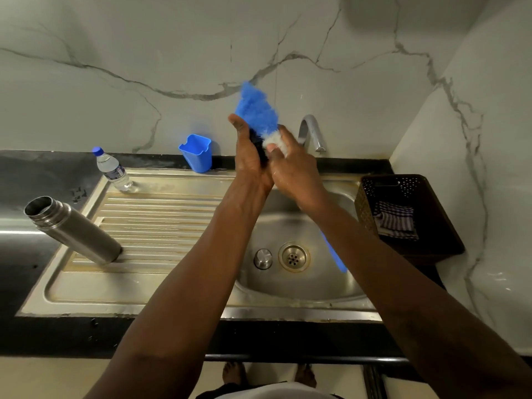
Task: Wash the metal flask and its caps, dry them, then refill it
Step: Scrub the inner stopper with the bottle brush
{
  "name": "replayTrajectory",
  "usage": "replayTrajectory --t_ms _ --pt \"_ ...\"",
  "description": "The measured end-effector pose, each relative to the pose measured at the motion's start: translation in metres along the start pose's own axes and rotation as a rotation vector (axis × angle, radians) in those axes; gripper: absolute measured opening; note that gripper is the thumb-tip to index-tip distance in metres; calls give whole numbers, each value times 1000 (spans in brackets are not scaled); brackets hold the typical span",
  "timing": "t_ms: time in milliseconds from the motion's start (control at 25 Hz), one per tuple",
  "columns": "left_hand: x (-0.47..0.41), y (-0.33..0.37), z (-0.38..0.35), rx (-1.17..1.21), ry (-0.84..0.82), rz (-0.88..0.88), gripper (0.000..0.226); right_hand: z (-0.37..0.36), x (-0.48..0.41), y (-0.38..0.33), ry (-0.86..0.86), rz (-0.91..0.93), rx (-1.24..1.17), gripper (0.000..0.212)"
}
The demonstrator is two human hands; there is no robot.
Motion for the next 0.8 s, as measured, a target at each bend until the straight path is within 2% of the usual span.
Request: replayTrajectory --t_ms 120,160,240,320,480,600,680,800 --pt "-5 -17 6 -17 70 75 107 9 -13 1 49 -74 -57 53" --pt "-4 -16 7 -27 90 76 103 8 -9 -2 35 -43 -51 53" --pt "-8 -6 19 -35 150 34 70 -3 10 -6 -50 17 2 52" --pt "-4 -6 21 16 185 39 58 -4 12 -4 -39 24 51 51" --pt "9 -14 9 189 128 171 60 8 -14 -6 28 -23 87 52" --pt "3 4 1 269 23 132 69 4 6 -7 -24 50 87 52" --pt "4 14 -3 225 -60 65 72 3 15 -8 -19 93 94 53" --pt "1 12 -8 128 -82 10 84 11 -8 -10 27 7 65 54"
Point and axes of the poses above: each hand's wrist, its own x-axis away from the middle knuckle, its own z-axis out of the back of the hand, y = z × x, the point moved 7 cm from there along -x, towards the middle knuckle, and after that the axes turned 8 degrees about y, right-handed, at the moved point
